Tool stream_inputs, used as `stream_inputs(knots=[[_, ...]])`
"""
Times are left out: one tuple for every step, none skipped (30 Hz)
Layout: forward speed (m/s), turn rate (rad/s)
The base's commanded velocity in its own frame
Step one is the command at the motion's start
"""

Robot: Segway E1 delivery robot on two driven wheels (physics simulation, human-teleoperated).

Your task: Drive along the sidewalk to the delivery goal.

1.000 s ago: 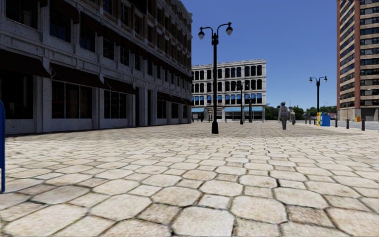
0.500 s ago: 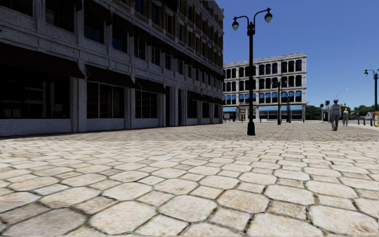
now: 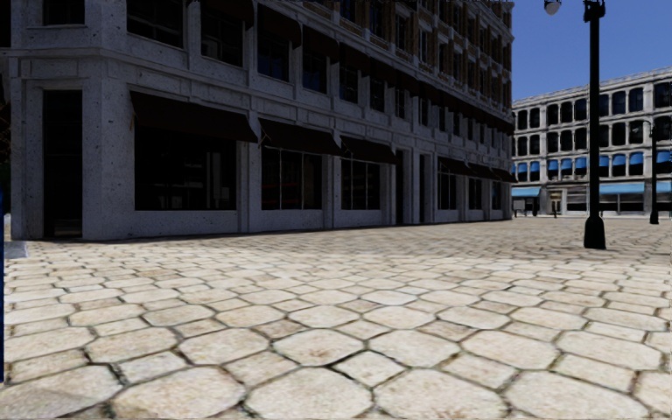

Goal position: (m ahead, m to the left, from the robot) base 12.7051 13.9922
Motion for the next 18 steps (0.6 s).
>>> stream_inputs(knots=[[1.57, 0.72], [1.57, 0.72], [1.57, 0.72], [1.57, 0.72], [1.57, 0.72], [1.57, 0.72], [1.57, 0.72], [1.57, 0.72], [1.57, 0.72], [1.57, 0.72], [1.57, 0.72], [1.57, 0.72], [1.57, 0.72], [1.57, 0.72], [1.57, 0.72], [1.57, 0.72], [1.57, 0.72], [1.57, 0.72]])
